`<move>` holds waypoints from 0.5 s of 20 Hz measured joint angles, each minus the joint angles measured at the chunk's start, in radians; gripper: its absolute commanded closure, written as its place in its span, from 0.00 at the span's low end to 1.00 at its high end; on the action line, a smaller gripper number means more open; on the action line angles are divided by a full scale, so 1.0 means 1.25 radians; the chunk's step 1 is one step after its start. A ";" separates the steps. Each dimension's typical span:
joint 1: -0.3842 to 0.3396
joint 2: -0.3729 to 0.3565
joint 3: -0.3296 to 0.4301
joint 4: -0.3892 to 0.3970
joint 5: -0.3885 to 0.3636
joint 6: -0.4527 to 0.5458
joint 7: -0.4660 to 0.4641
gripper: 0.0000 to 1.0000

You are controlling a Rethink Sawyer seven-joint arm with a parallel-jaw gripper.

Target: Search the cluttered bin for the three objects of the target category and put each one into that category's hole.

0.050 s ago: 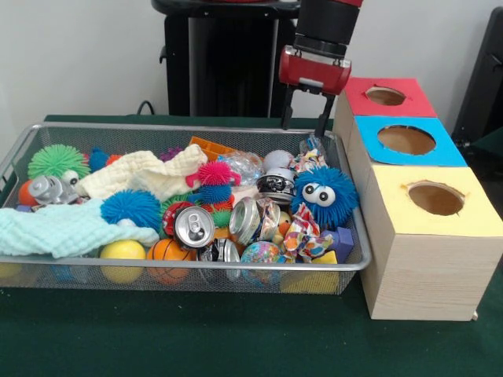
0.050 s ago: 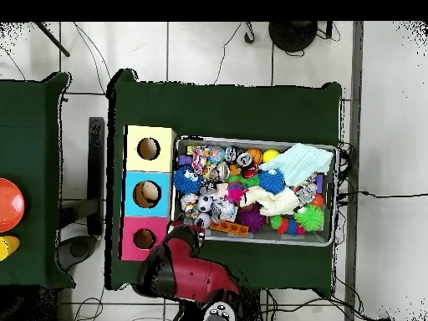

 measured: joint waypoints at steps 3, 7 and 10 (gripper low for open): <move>-0.001 0.012 0.007 -0.001 -0.005 0.000 0.000 0.00; -0.003 0.029 0.009 -0.007 -0.011 -0.006 0.000 0.00; -0.008 0.033 0.010 -0.016 -0.018 -0.024 0.000 0.00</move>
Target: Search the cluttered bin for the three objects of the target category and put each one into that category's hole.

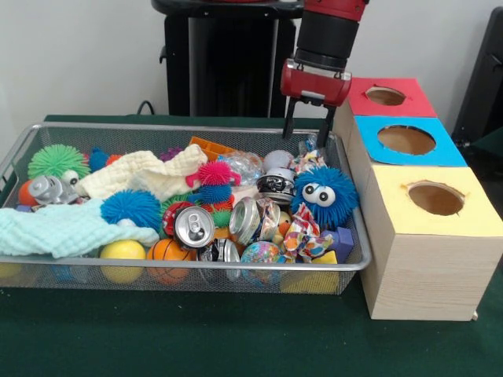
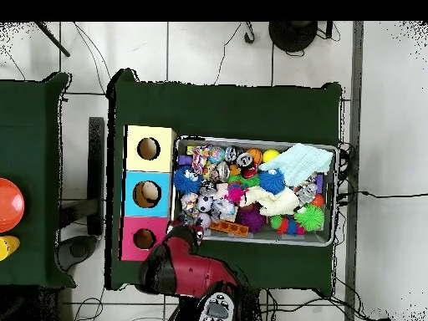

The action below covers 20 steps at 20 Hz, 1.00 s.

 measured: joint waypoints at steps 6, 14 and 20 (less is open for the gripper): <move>-0.012 0.026 0.003 -0.032 -0.019 -0.007 0.000 0.00; -0.014 0.041 0.004 -0.051 -0.024 -0.007 0.000 0.00; -0.011 0.040 0.003 -0.060 -0.024 -0.007 0.000 0.00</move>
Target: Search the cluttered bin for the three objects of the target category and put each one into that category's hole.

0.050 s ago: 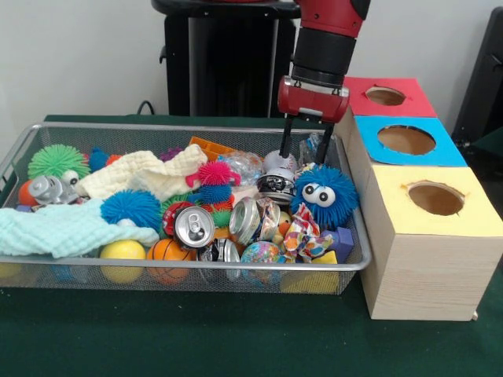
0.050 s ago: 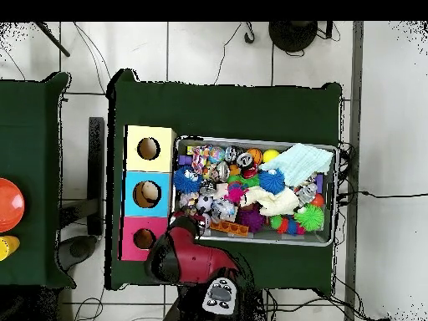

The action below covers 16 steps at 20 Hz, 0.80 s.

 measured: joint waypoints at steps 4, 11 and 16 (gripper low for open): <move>0.005 -0.009 -0.003 -0.005 0.000 0.000 0.000 0.00; 0.013 -0.032 -0.005 -0.013 0.000 0.000 0.000 0.00; 0.013 -0.044 -0.005 -0.025 0.000 0.000 0.000 0.00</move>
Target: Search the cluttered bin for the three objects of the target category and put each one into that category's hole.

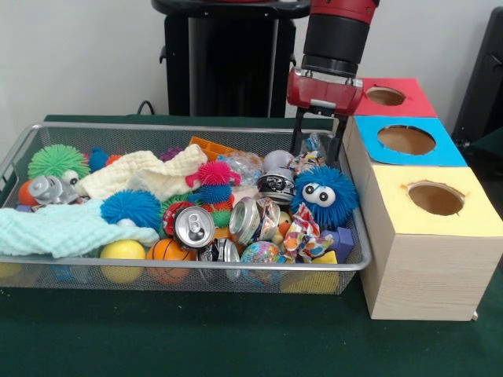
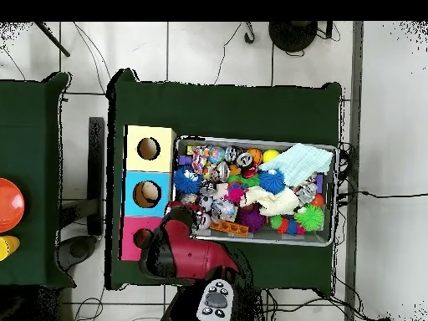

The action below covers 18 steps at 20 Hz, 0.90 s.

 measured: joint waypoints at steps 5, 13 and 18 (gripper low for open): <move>-0.003 -0.004 0.000 -0.010 -0.012 0.000 0.000 0.00; -0.010 0.003 -0.001 -0.026 -0.037 0.000 0.000 0.00; -0.011 0.021 -0.006 -0.038 -0.038 0.000 0.000 0.00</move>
